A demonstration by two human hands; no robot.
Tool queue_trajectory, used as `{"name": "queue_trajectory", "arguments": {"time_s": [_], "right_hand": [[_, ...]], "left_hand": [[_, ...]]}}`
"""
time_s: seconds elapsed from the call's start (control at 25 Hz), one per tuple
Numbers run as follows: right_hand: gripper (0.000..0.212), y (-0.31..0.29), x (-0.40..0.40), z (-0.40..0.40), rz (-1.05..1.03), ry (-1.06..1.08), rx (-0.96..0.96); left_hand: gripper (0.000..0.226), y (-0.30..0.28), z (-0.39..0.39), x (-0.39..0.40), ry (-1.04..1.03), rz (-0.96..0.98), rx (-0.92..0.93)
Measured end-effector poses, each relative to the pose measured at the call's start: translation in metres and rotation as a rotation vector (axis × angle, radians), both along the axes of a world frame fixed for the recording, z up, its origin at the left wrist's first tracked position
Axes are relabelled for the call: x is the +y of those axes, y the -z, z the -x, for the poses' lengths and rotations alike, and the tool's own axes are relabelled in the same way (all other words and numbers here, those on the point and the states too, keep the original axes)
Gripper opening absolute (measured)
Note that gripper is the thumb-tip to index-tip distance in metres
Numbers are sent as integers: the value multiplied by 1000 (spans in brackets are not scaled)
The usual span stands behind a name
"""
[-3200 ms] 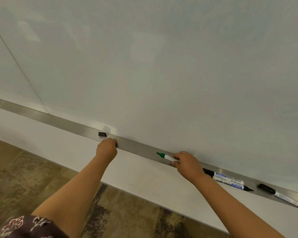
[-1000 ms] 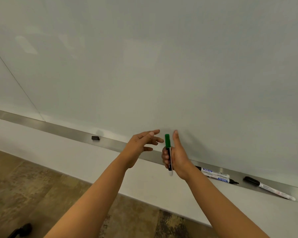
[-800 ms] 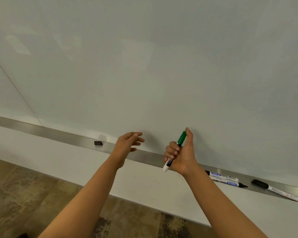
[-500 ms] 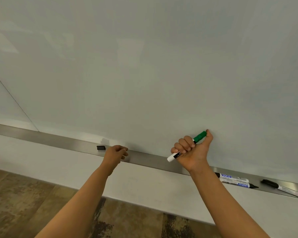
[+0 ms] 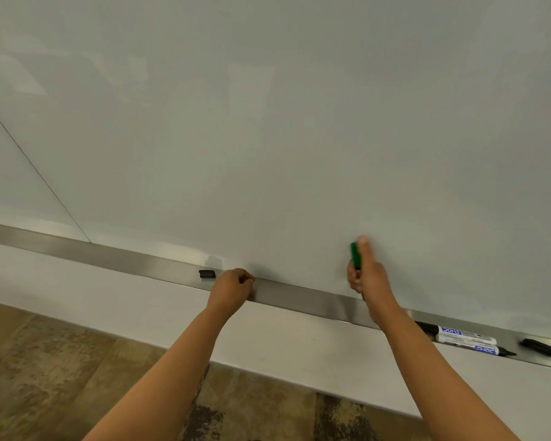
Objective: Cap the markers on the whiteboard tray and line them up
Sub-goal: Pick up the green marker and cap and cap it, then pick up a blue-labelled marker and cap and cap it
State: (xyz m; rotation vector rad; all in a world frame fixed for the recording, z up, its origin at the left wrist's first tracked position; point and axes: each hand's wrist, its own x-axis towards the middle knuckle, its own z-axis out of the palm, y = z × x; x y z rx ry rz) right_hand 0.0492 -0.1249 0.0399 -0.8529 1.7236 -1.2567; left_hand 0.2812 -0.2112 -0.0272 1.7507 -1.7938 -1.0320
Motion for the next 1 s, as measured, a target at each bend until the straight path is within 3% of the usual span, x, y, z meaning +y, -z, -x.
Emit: {"name": "queue_trajectory", "arguments": {"time_s": [0.08,0.12,0.24,0.36,0.6,0.84,1.0], "right_hand": [[65,20,3,1,-120,-219,687],[57,32,4,3,-146,-305,882],[34,61,6,7,-210,-483,1108],[28,80,9,13,-251,-561,1167],[36,82,18,15,-184,-539,1159],[29,66,47,41,-79,-366,1011],[23,54,79,88,-151,-213,1025]], "left_hand": [[23,-3,-3,-4,-45,82,-97],[25,-5,-6,-6,-81,138,-153],[29,-9,-20,-15,-108,255,-374],[24,-5,-28,-21,-53,214,-536],[21,6,-33,-30,-47,163,-531],[32,2,5,-6,-63,266,-315],[28,1,52,22,-92,245,-83]]}}
